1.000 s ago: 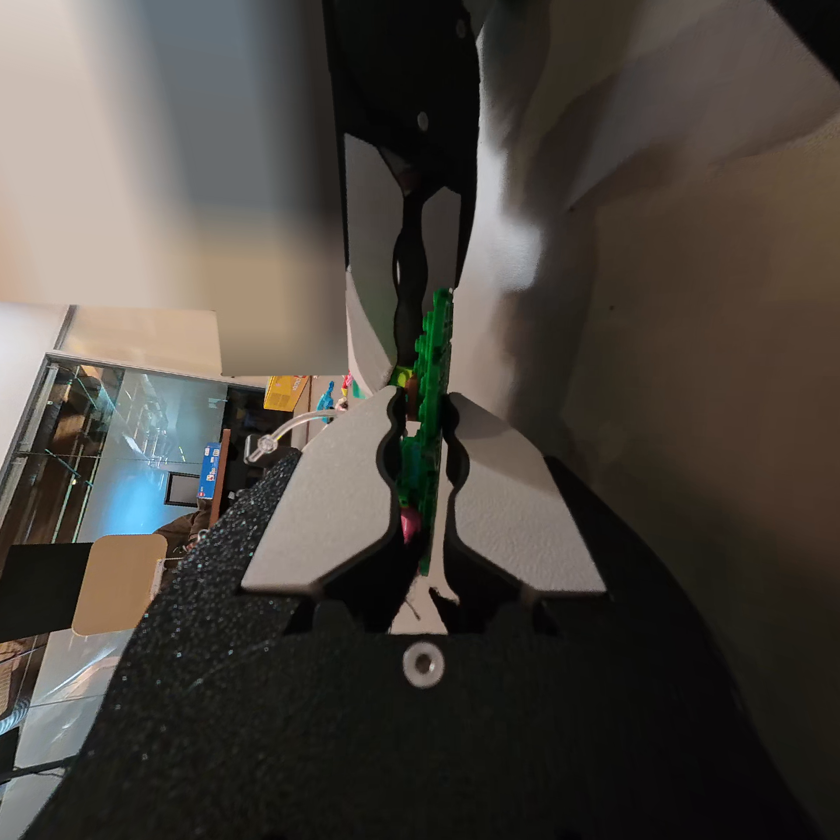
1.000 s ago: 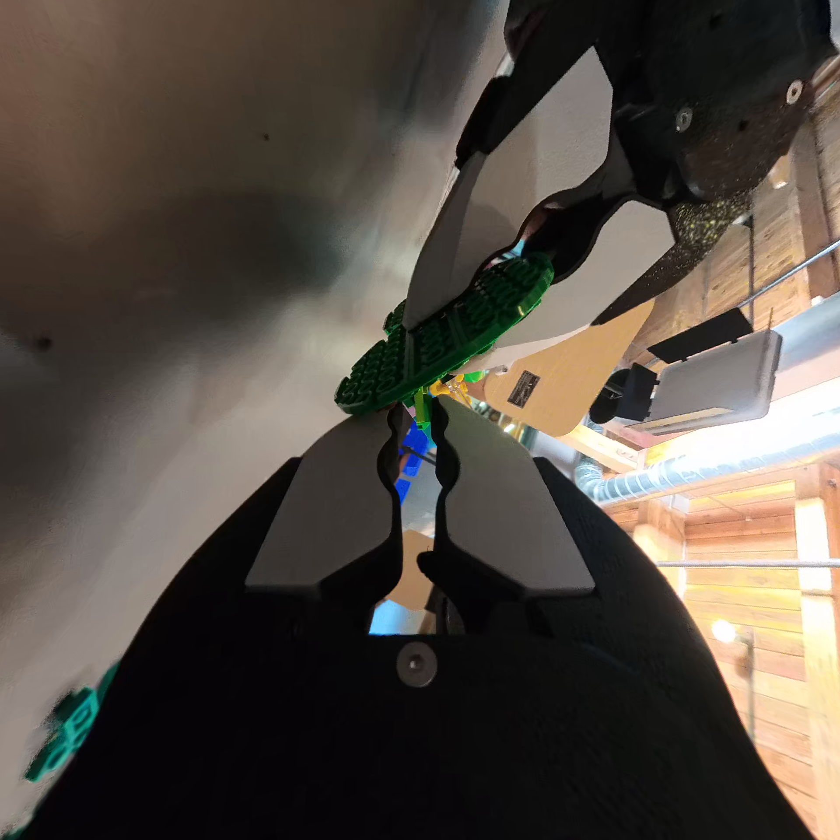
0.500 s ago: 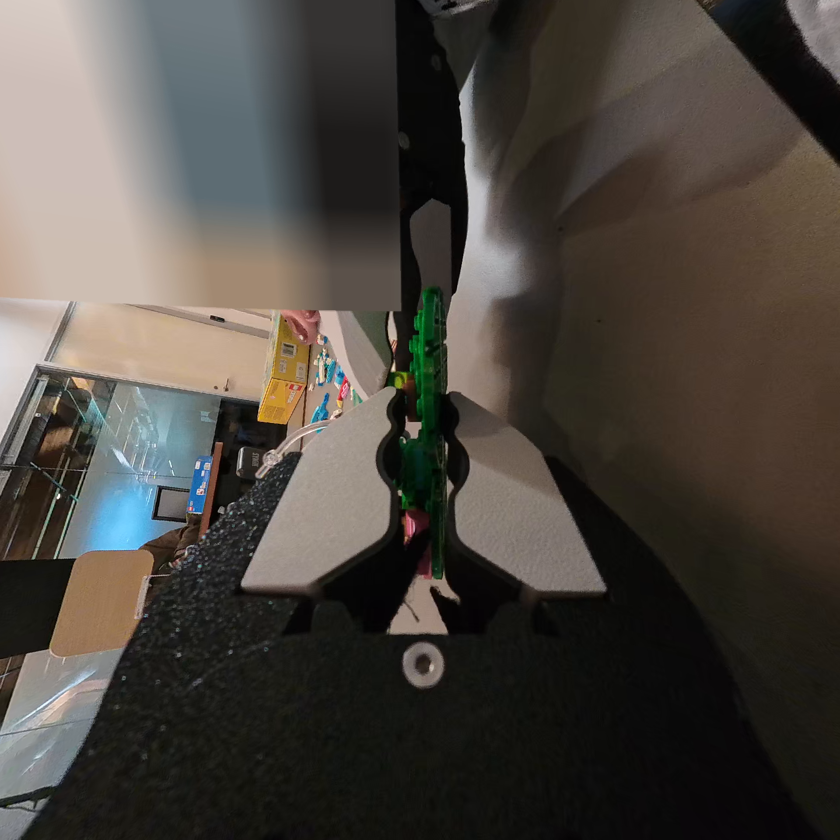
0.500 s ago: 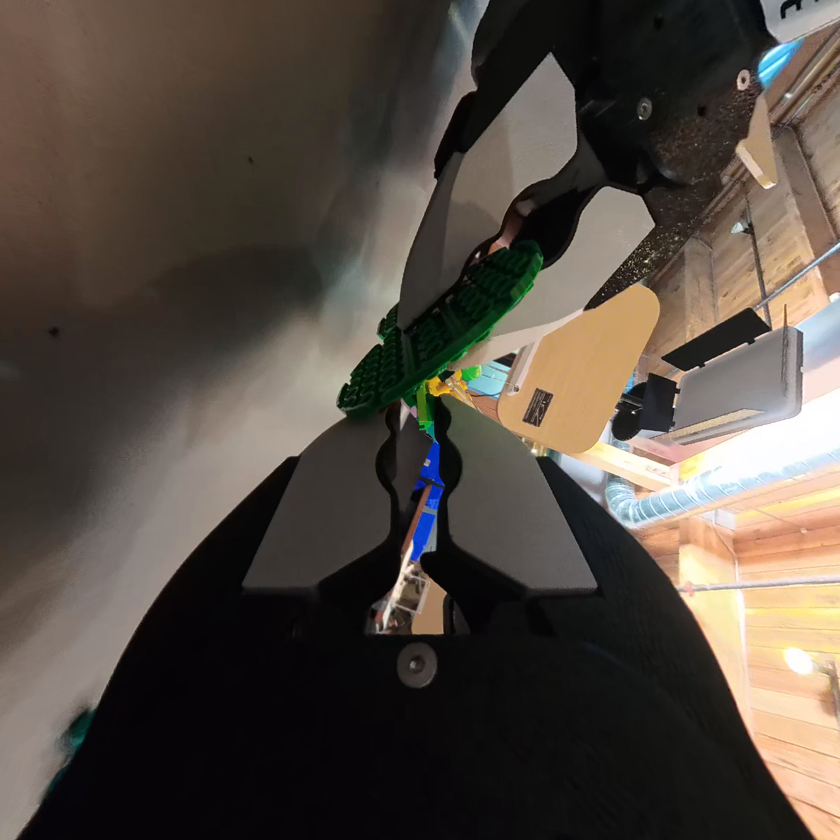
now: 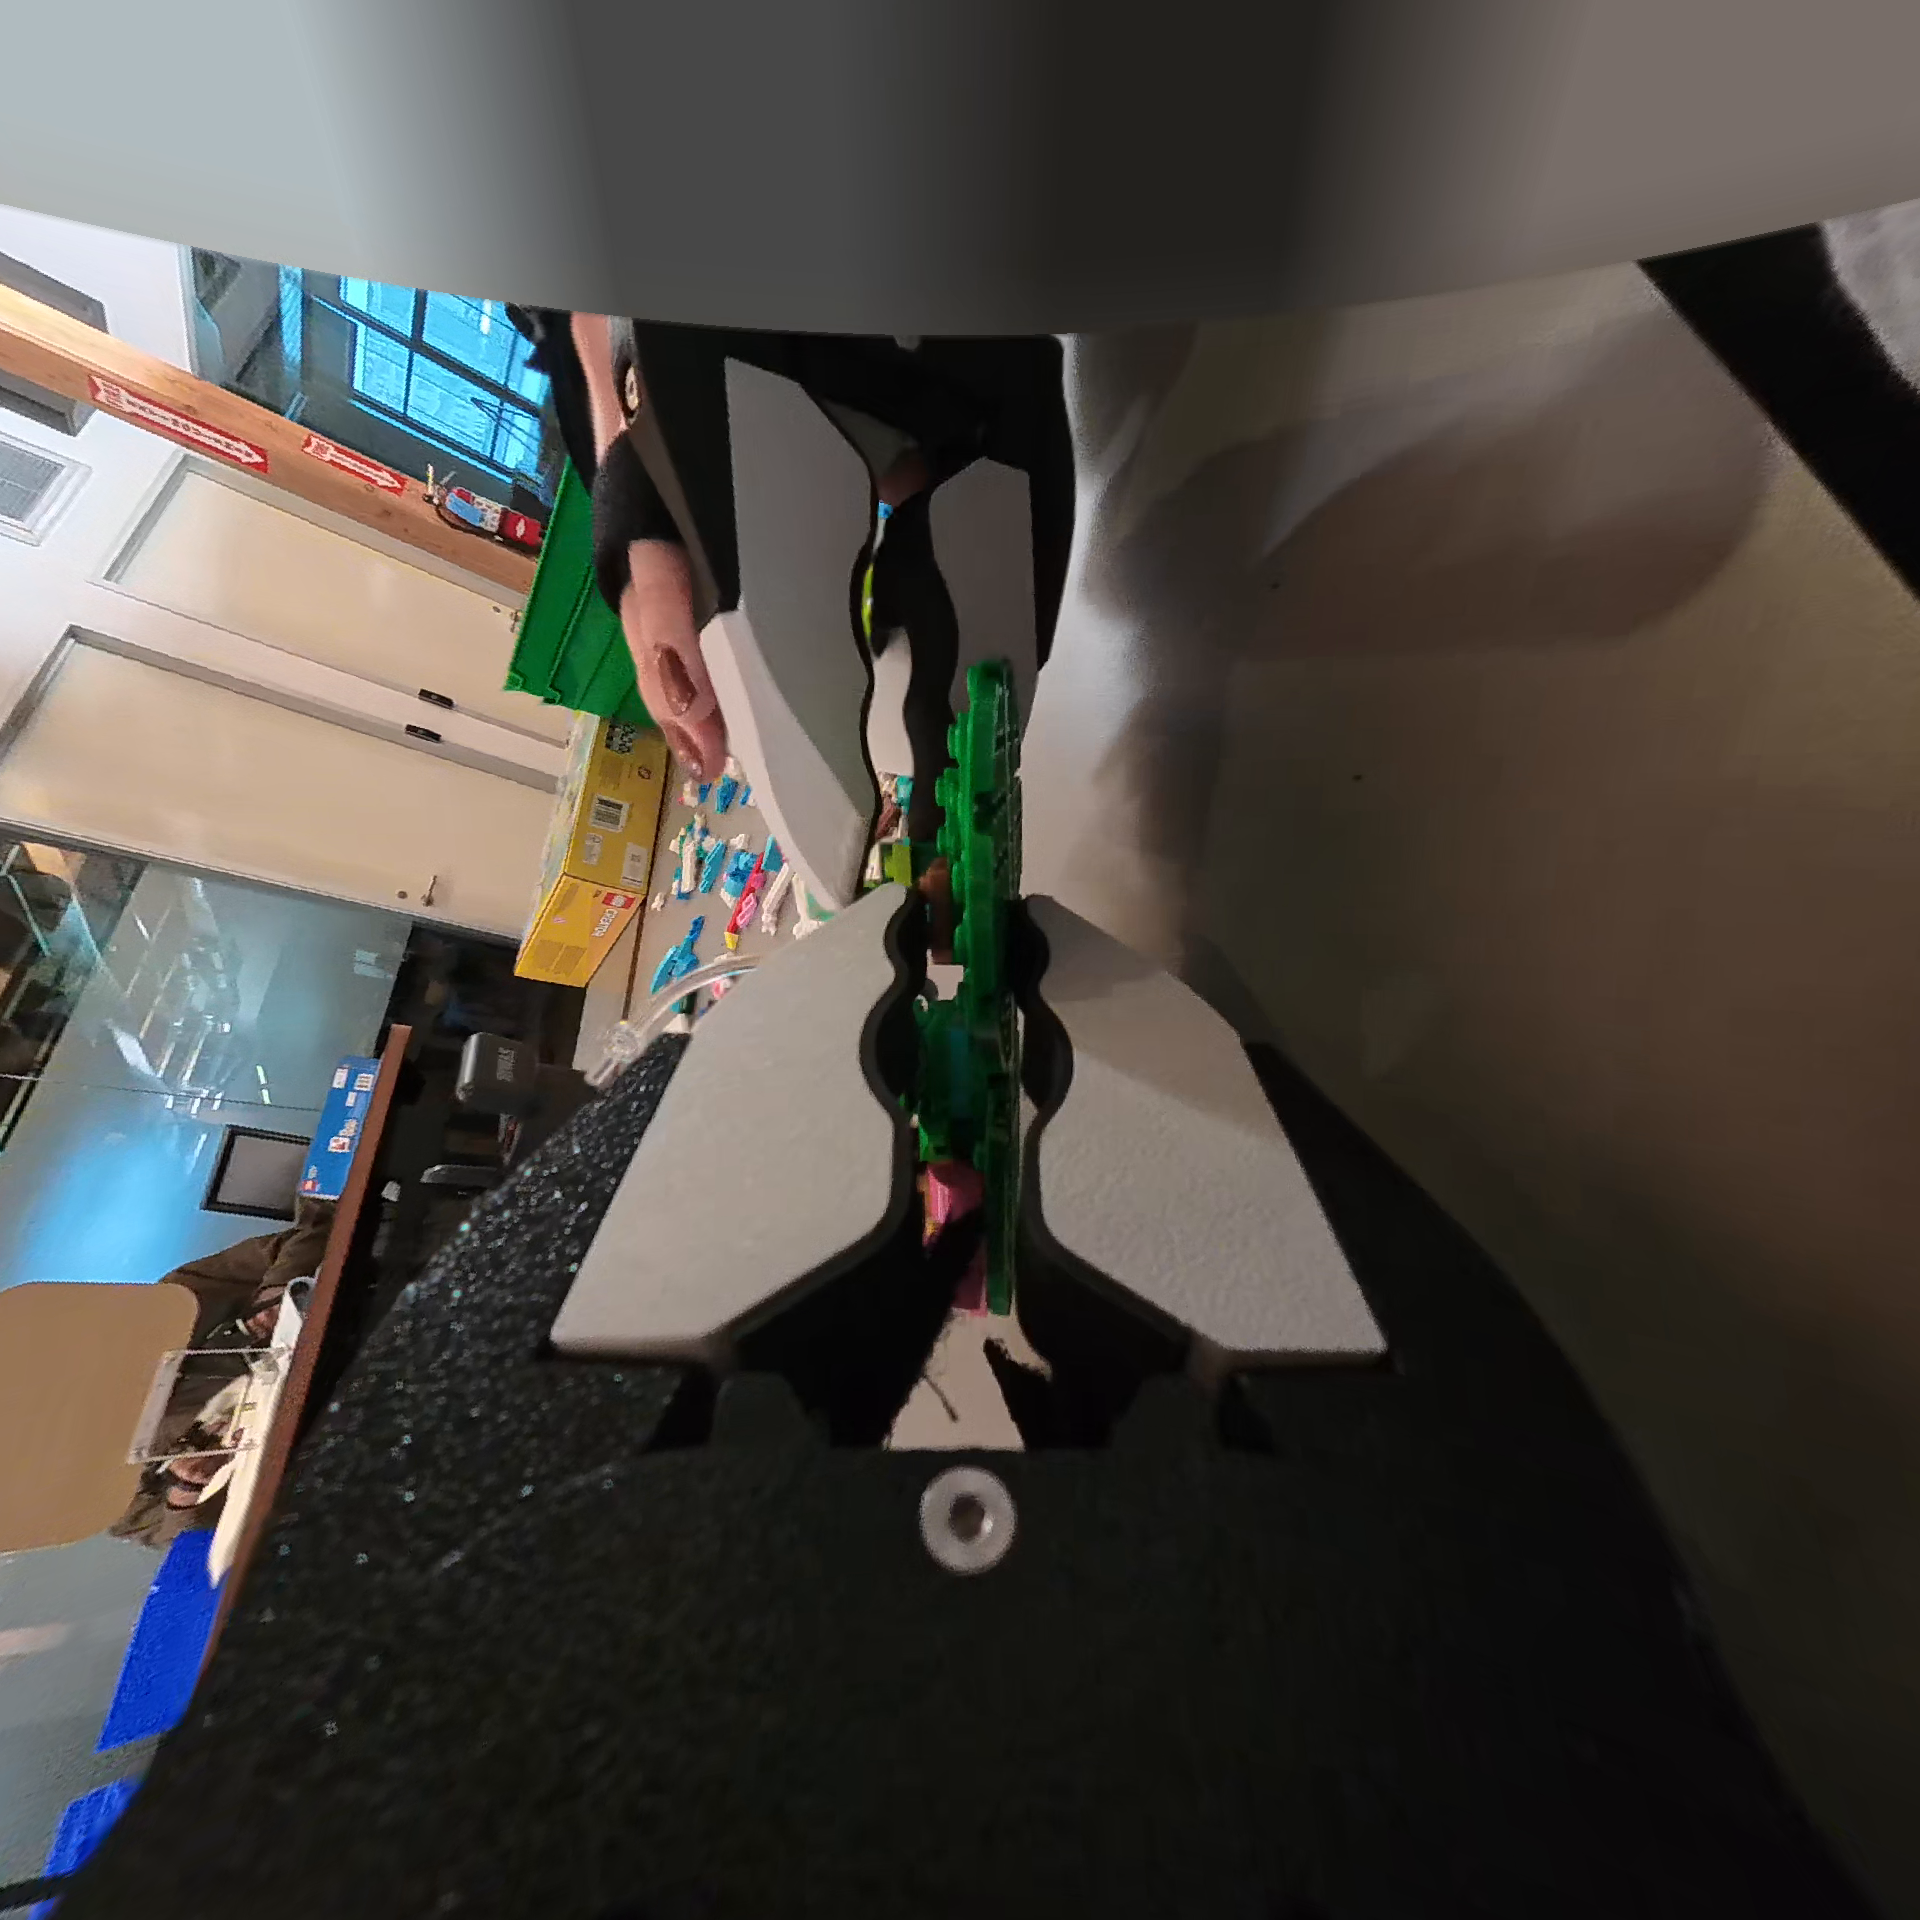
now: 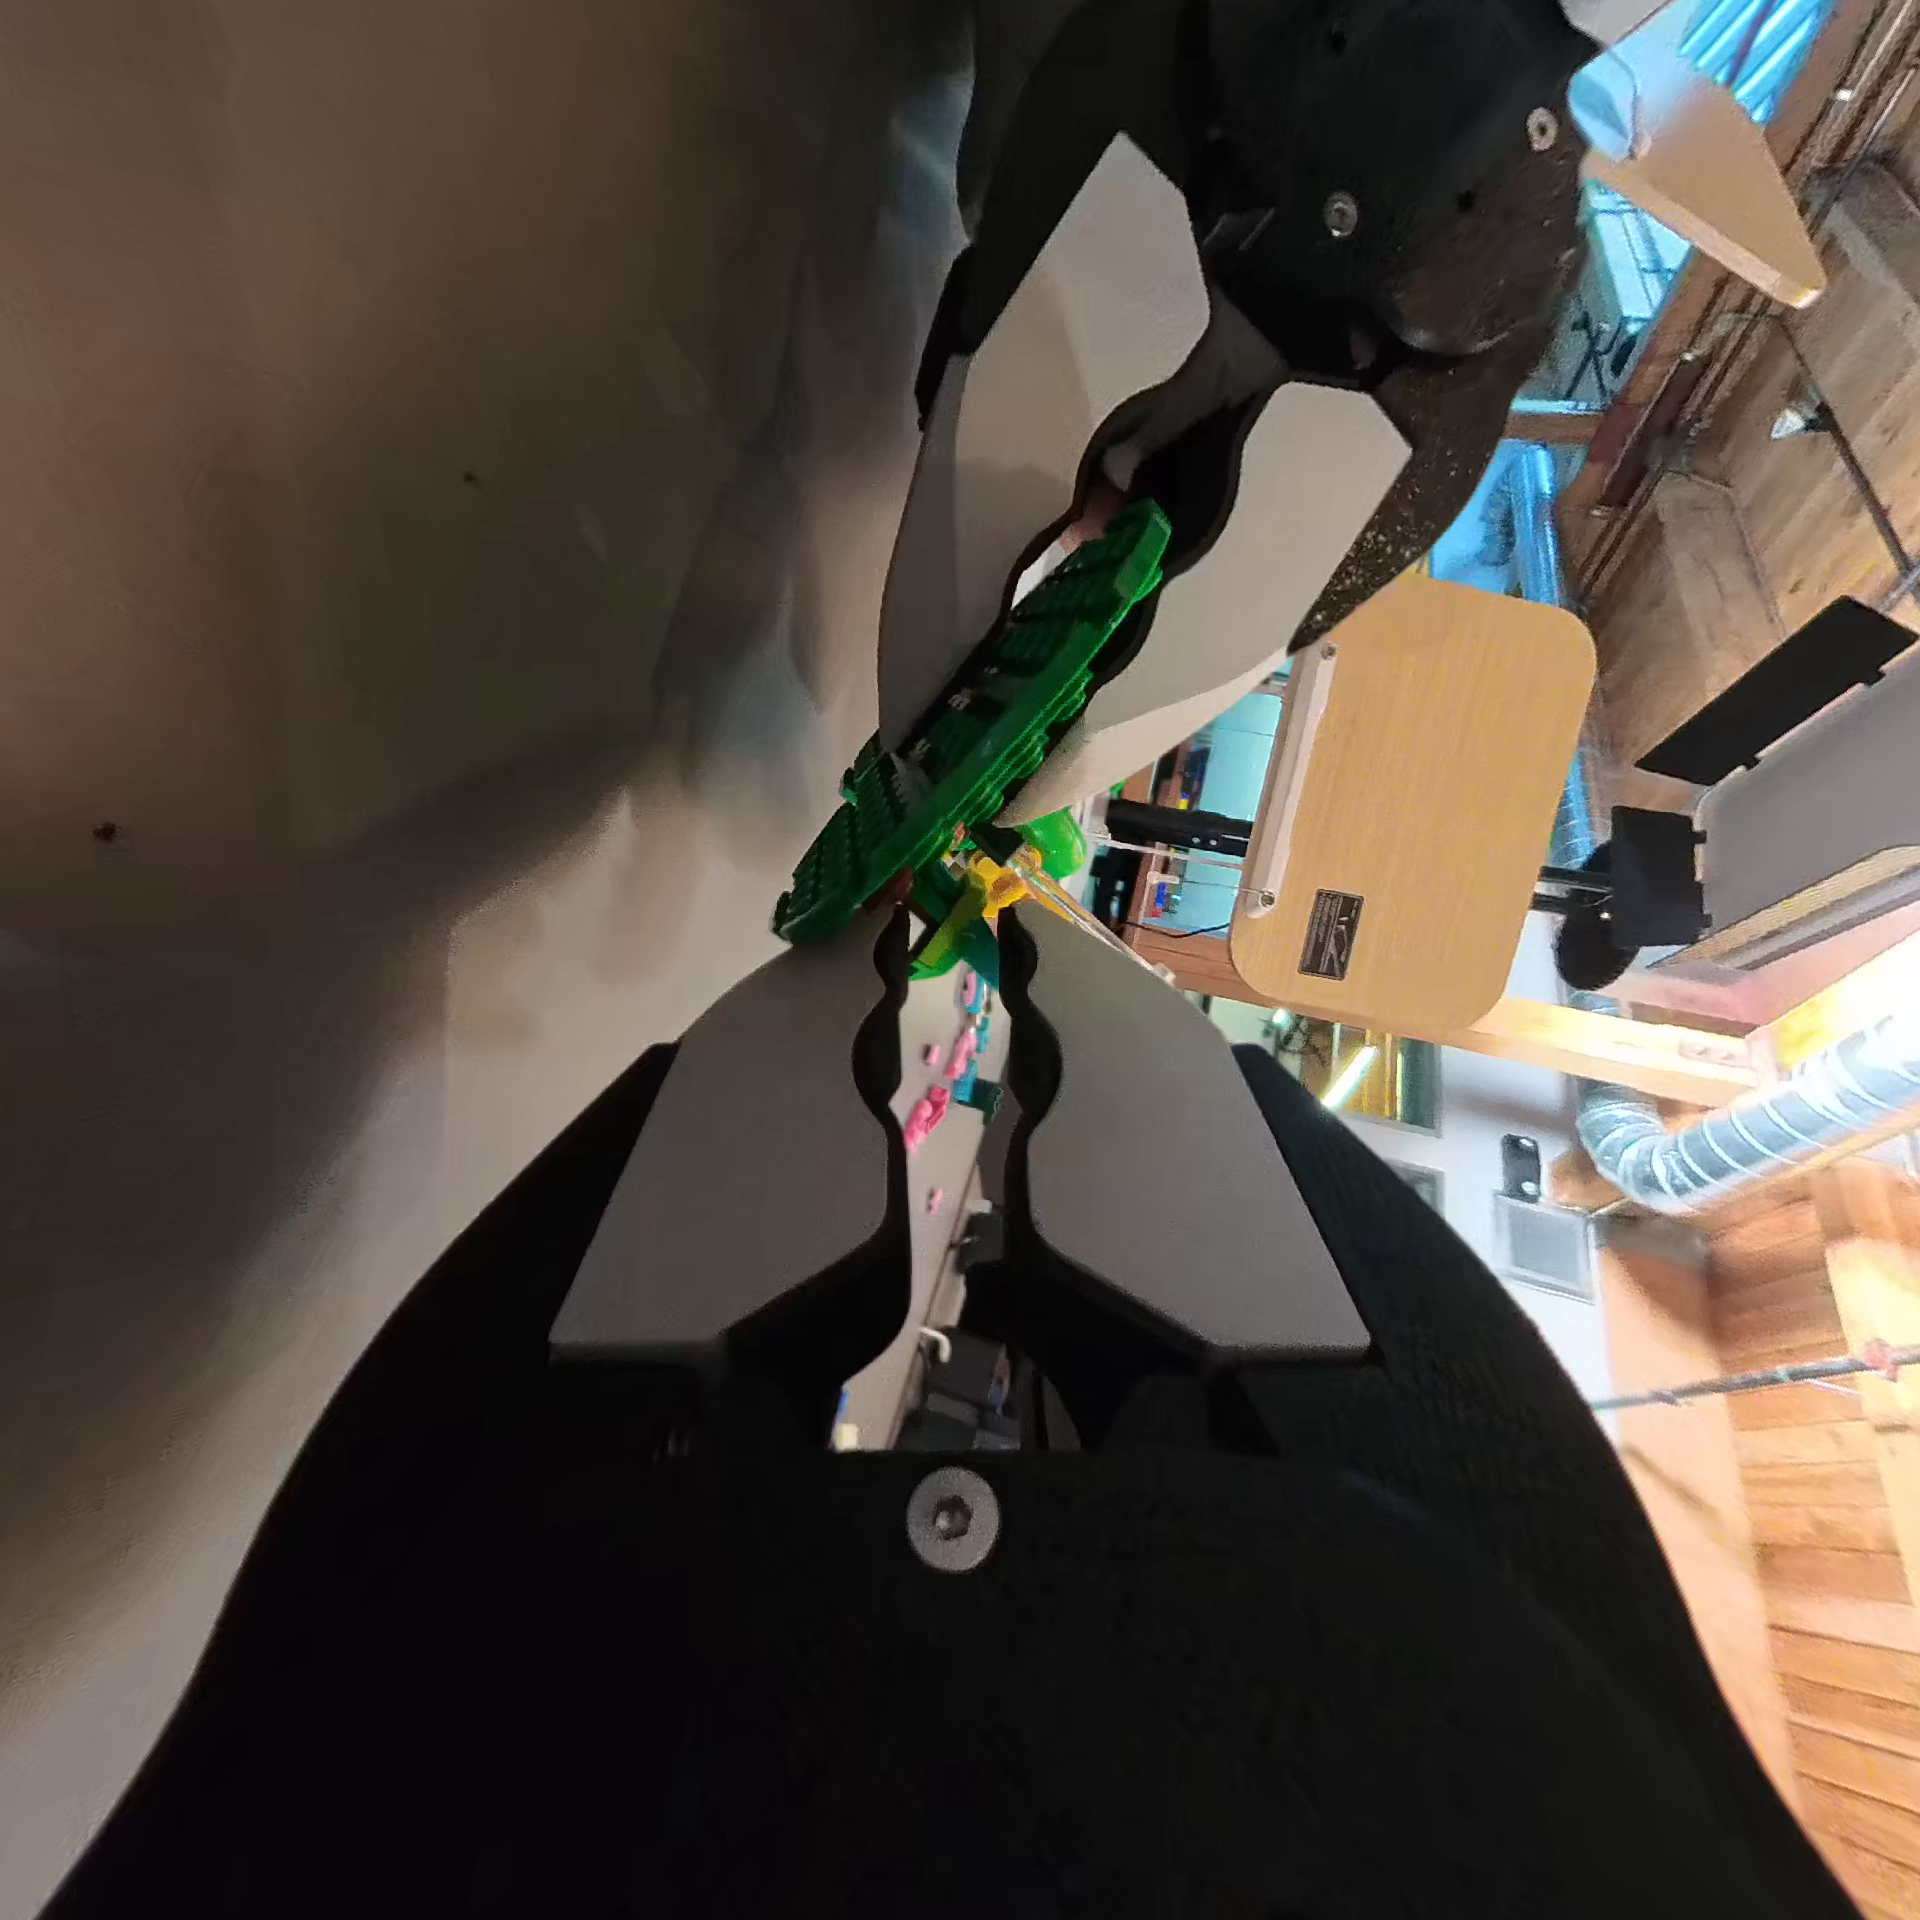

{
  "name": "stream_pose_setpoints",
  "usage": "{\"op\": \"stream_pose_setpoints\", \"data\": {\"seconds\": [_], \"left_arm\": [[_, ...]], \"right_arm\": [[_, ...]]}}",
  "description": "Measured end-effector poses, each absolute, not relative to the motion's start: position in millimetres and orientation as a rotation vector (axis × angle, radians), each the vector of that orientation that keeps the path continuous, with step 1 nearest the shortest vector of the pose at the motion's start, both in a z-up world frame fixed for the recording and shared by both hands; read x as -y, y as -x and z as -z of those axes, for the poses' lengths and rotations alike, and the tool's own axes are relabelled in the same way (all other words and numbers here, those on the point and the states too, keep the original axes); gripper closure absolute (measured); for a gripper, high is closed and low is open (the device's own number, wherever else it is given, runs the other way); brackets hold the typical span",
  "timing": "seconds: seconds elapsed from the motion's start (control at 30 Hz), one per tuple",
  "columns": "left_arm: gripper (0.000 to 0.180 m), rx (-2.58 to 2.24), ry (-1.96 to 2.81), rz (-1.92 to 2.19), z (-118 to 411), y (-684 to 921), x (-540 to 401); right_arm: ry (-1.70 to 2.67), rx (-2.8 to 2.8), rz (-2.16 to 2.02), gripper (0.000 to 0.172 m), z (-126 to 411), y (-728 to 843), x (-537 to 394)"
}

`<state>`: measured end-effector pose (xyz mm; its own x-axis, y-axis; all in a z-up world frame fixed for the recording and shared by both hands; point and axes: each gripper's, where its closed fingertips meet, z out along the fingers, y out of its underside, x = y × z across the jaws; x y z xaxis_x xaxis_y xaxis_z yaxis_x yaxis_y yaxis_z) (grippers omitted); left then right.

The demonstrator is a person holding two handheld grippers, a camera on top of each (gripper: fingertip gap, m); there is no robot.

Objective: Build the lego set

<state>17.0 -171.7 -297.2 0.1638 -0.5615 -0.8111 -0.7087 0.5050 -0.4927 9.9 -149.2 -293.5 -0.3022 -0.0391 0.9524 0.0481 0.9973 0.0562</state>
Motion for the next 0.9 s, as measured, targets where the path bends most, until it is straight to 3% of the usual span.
{"op": "stream_pose_setpoints", "data": {"seconds": [0.47,0.9], "left_arm": [[0.165,-1.552,1.217,-0.077,298.5,-6.7,174.6],[0.165,-1.554,1.333,0.393,279.6,-7.6,193.4]], "right_arm": [[0.141,1.894,-0.054,0.164,295.0,-14.7,140.1],[0.014,1.868,-0.06,0.164,280.9,-8.1,168.6]]}}
